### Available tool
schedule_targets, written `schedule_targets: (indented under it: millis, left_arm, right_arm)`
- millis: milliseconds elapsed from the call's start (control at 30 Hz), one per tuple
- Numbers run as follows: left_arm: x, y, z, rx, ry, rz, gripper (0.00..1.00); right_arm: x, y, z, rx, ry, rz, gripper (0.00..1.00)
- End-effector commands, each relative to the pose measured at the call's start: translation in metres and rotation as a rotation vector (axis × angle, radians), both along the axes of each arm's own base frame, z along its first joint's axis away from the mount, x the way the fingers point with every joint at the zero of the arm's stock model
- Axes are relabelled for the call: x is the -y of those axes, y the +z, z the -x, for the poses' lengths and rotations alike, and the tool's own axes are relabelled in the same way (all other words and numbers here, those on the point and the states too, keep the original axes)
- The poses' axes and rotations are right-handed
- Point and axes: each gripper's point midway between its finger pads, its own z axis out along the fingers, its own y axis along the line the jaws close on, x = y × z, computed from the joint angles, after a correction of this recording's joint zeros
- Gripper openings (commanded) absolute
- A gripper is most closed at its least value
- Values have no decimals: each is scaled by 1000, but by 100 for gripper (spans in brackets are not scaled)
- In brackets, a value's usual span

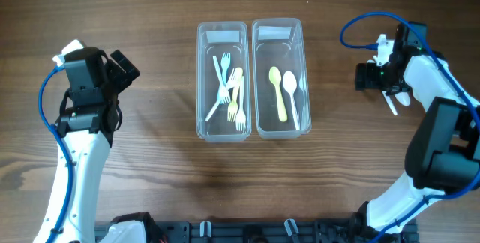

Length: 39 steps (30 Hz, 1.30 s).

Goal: Pack container
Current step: 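Move the right gripper over a white spoon and grasp it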

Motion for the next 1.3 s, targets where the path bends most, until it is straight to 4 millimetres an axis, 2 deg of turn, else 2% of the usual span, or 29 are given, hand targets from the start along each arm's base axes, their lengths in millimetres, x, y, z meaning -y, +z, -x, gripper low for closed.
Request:
schedule_targets:
  millis: [0,300,333,367,400,467,500,533,567,667,933,1033,1267]
  left_arm:
    - [-4,3,1,4,3,-20,100]
    - [-4,3,1,4,3,-20,100]
    - [-4,3,1,4,3,-20,100]
    - [-4,3,1,4,3,-20,100]
    - [-4,3,1,4,3,-20,100]
    - [-4,3,1,4,3,-20,100]
    - [-4,3,1,4,3,-20,100]
    - [-4,3,1,4,3,-20,100]
    - [-4,3,1,4,3,-20,100]
    - [-4,3,1,4,3,-20,100]
    - [-4,3,1,4,3,-20,100]
    - [-4,3,1,4,3,-20,100]
    - [-4,3,1,4,3,-20,100]
  right_arm:
    - [-3,-10,-5,-6,24,-17,87]
    - [-7,-45,9,-104,20,-50,86]
    - [-8,-47,10,-111,21,-52,81]
    - [-8,-49,11,-115,20,-55,71]
    - [-10,-49,11,-113,24,-67,56]
    - [-14,-48,9,-105,28,-89,34]
    - [-16,-48,9,-102,30,-101,18]
    - [-18,-48,8,-100,27,-112,9]
    - [-18,-48,9,-101,3,-118,6]
    - [-23,-47,9,-104,-62,-156,4]
    - [-50,-37,6,-78,-32,-308,4]
    - [-59,-22,0,-38,-11,-363,4]
    - [-74,37,-10,97,40,-423,4]
